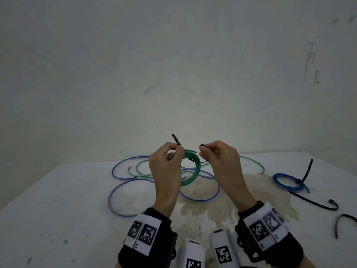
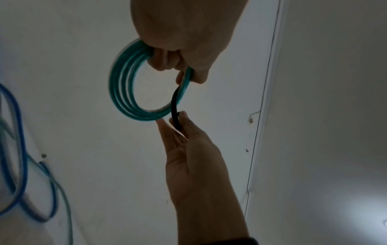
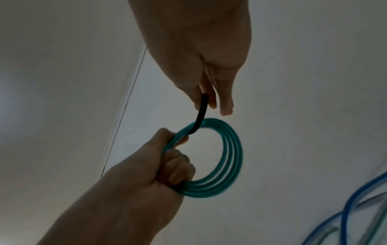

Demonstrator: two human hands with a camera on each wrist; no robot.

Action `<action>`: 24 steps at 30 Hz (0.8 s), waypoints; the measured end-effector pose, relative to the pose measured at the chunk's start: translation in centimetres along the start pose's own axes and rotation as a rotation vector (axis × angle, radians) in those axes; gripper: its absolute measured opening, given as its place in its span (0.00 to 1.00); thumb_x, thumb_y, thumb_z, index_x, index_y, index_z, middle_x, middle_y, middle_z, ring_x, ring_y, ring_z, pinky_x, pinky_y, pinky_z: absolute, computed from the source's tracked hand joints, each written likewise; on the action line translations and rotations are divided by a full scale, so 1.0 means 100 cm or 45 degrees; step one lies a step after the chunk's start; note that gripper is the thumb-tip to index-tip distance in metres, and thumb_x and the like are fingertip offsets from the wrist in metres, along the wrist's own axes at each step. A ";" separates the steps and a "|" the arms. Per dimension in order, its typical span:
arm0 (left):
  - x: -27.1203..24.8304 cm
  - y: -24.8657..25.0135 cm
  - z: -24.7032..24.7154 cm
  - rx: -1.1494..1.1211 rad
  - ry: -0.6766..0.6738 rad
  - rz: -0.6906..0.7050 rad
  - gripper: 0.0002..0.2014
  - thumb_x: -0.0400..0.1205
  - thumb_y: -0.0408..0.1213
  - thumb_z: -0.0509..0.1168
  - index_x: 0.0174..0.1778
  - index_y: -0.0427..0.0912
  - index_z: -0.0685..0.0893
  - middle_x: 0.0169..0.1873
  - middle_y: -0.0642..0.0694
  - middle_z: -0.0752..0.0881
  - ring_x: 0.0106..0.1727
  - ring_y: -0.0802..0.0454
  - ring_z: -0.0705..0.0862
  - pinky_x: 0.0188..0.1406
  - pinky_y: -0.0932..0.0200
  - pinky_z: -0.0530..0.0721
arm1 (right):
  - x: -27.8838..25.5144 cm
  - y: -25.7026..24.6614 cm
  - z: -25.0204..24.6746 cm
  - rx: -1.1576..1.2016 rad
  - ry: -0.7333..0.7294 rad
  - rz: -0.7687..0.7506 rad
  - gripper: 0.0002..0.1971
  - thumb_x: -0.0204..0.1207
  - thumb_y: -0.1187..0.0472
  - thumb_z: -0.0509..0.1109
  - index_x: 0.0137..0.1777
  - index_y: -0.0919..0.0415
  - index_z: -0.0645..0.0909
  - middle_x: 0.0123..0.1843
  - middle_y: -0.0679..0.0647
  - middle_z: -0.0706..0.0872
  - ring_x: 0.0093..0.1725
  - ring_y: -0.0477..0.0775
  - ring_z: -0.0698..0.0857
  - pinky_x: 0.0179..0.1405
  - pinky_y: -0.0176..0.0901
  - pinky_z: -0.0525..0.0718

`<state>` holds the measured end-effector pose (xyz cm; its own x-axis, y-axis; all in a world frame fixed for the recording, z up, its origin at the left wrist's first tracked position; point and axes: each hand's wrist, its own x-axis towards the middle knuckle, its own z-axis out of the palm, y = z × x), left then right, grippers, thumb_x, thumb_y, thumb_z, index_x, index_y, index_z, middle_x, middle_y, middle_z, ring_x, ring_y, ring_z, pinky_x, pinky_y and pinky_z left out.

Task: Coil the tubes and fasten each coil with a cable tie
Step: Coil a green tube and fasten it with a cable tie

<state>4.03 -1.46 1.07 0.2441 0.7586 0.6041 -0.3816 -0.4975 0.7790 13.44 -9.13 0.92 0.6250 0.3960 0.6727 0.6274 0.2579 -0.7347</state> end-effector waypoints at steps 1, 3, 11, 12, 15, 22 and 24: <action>0.001 0.000 0.000 0.010 0.001 0.035 0.11 0.77 0.27 0.64 0.27 0.38 0.80 0.14 0.54 0.70 0.18 0.57 0.58 0.19 0.62 0.58 | 0.002 -0.002 -0.002 -0.059 -0.006 -0.018 0.03 0.76 0.63 0.70 0.43 0.63 0.83 0.38 0.54 0.88 0.38 0.45 0.87 0.41 0.37 0.84; 0.000 0.001 0.000 0.079 -0.018 0.136 0.12 0.77 0.26 0.65 0.27 0.37 0.79 0.15 0.54 0.71 0.17 0.56 0.61 0.19 0.69 0.58 | 0.004 -0.008 -0.003 -0.061 0.006 -0.046 0.03 0.76 0.63 0.70 0.42 0.61 0.85 0.38 0.54 0.88 0.37 0.43 0.85 0.40 0.34 0.82; 0.001 -0.002 -0.002 0.547 -0.131 0.542 0.11 0.77 0.38 0.59 0.31 0.40 0.78 0.18 0.46 0.80 0.18 0.49 0.72 0.17 0.54 0.70 | 0.000 -0.037 0.010 0.509 0.021 0.021 0.03 0.75 0.71 0.68 0.45 0.69 0.84 0.41 0.62 0.89 0.40 0.57 0.90 0.40 0.42 0.88; 0.001 -0.002 -0.002 0.593 -0.130 0.588 0.11 0.77 0.40 0.57 0.31 0.40 0.78 0.18 0.46 0.79 0.18 0.47 0.70 0.16 0.55 0.69 | -0.001 -0.040 0.011 0.502 0.026 0.000 0.03 0.75 0.71 0.68 0.45 0.69 0.84 0.40 0.62 0.89 0.38 0.57 0.90 0.39 0.41 0.88; 0.001 0.004 -0.003 0.726 -0.113 0.728 0.12 0.77 0.40 0.57 0.31 0.40 0.80 0.15 0.52 0.69 0.17 0.52 0.60 0.18 0.67 0.57 | -0.001 -0.042 0.010 0.460 0.042 -0.047 0.03 0.75 0.72 0.69 0.44 0.69 0.84 0.38 0.62 0.89 0.35 0.54 0.90 0.38 0.41 0.88; 0.001 -0.003 -0.003 0.883 -0.116 0.813 0.10 0.76 0.38 0.62 0.32 0.38 0.82 0.14 0.48 0.75 0.14 0.52 0.64 0.14 0.66 0.65 | 0.004 -0.041 0.005 0.324 -0.011 -0.061 0.03 0.72 0.74 0.70 0.42 0.70 0.86 0.34 0.63 0.89 0.33 0.56 0.90 0.36 0.44 0.89; 0.003 -0.003 -0.004 0.913 -0.105 0.811 0.08 0.75 0.36 0.65 0.30 0.39 0.80 0.13 0.48 0.74 0.14 0.52 0.64 0.13 0.64 0.66 | 0.007 -0.040 0.001 0.267 -0.047 -0.063 0.02 0.71 0.74 0.71 0.40 0.70 0.86 0.32 0.62 0.88 0.31 0.56 0.89 0.34 0.44 0.89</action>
<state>3.82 -0.91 0.90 0.2521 0.2385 0.9379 0.1651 -0.9655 0.2012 11.29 -9.77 4.30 0.5762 0.4091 0.7076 0.5442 0.4539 -0.7056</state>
